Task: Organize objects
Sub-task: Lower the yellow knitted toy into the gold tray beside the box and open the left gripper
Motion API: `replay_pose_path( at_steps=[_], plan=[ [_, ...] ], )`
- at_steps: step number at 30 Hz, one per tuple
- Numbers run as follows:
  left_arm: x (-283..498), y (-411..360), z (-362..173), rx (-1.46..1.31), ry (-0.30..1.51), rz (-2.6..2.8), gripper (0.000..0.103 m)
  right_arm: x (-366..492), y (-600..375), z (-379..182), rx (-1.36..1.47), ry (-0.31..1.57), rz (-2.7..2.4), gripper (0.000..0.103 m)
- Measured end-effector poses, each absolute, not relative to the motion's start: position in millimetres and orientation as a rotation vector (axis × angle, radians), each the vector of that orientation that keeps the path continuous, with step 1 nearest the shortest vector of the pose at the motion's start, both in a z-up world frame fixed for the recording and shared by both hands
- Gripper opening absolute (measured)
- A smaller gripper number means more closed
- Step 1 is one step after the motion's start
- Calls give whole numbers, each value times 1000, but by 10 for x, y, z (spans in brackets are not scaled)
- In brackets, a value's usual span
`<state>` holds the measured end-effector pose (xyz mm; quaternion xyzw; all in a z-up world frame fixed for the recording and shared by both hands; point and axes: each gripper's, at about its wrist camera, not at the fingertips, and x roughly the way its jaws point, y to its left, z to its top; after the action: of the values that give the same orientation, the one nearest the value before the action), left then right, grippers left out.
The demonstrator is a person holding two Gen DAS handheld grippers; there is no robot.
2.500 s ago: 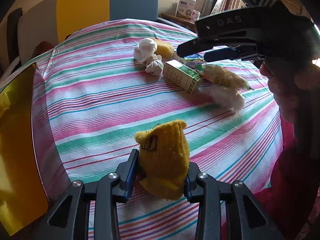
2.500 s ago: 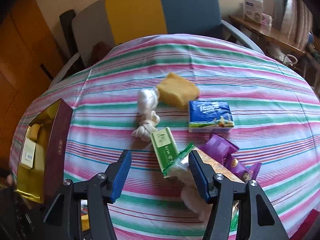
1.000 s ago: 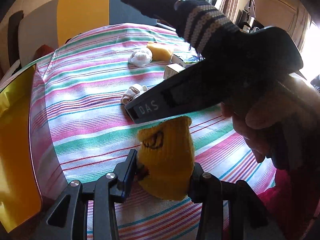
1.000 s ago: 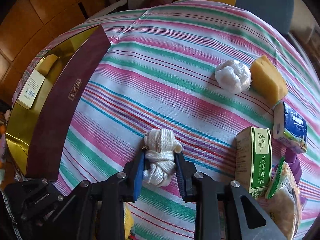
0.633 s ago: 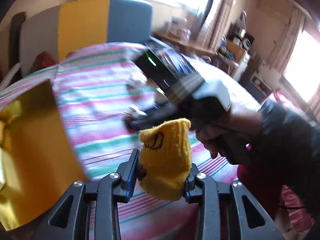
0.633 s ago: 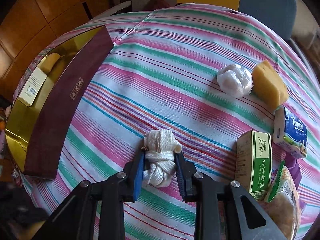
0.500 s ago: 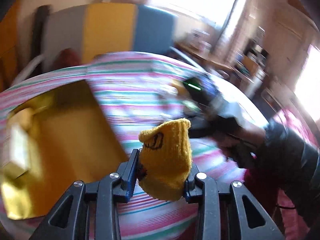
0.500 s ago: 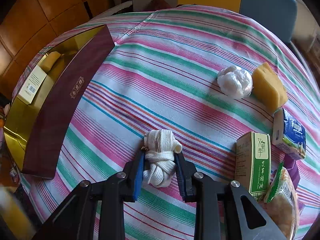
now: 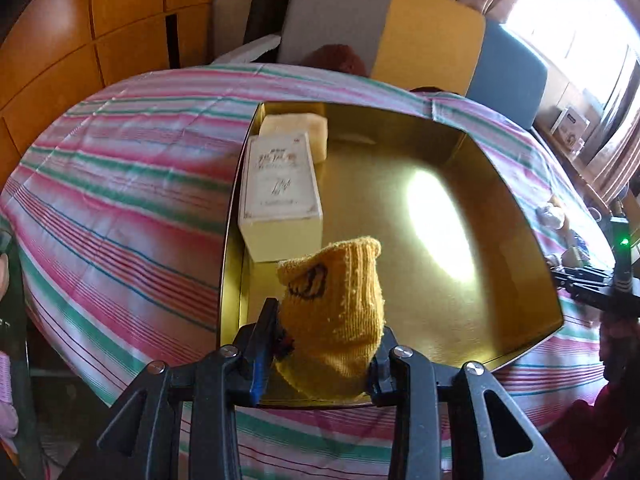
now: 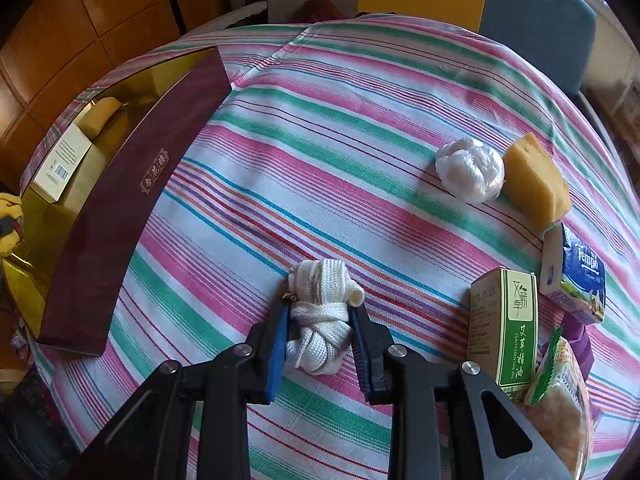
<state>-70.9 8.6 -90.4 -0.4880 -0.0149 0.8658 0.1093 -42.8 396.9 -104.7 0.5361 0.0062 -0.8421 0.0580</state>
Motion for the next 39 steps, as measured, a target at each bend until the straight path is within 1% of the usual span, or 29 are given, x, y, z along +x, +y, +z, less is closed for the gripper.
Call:
replay_pose_path(
  at_steps=[4, 7, 14, 18, 20, 25, 32, 36, 39],
  plan=[
    [-738, 95, -987, -1458, -34, 2552, 44, -438, 3959, -1053, 1625, 23, -2553, 29],
    [-735, 81, -1000, -1449, -27, 2556, 45, -442, 3950, -1057, 1625, 27, -2554, 30],
    [-726, 82, -990, -1436, 3, 2578, 45, -506, 3907, -1093, 1626, 38, -2555, 30],
    [-645, 63, -912, -1427, 10, 2598, 45, -501, 3914, -1090, 1625, 37, -2555, 30],
    [-607, 80, -852, -1400, 48, 2629, 45, -501, 3914, -1091, 1625, 37, -2555, 30],
    [-561, 72, -755, -1354, 79, 2671, 45, -507, 3906, -1098, 1625, 40, -2556, 30],
    [-527, -43, -697, -1345, 43, 2706, 45, -519, 3882, -1109, 1622, 60, -2561, 30],
    [-532, -144, -684, -1345, -3, 2718, 45, -509, 3839, -1106, 1620, 103, -2578, 29],
    [-529, -240, -642, -1326, -35, 2734, 45, -527, 3854, -1060, 1665, 88, -2584, 28]
  ],
)
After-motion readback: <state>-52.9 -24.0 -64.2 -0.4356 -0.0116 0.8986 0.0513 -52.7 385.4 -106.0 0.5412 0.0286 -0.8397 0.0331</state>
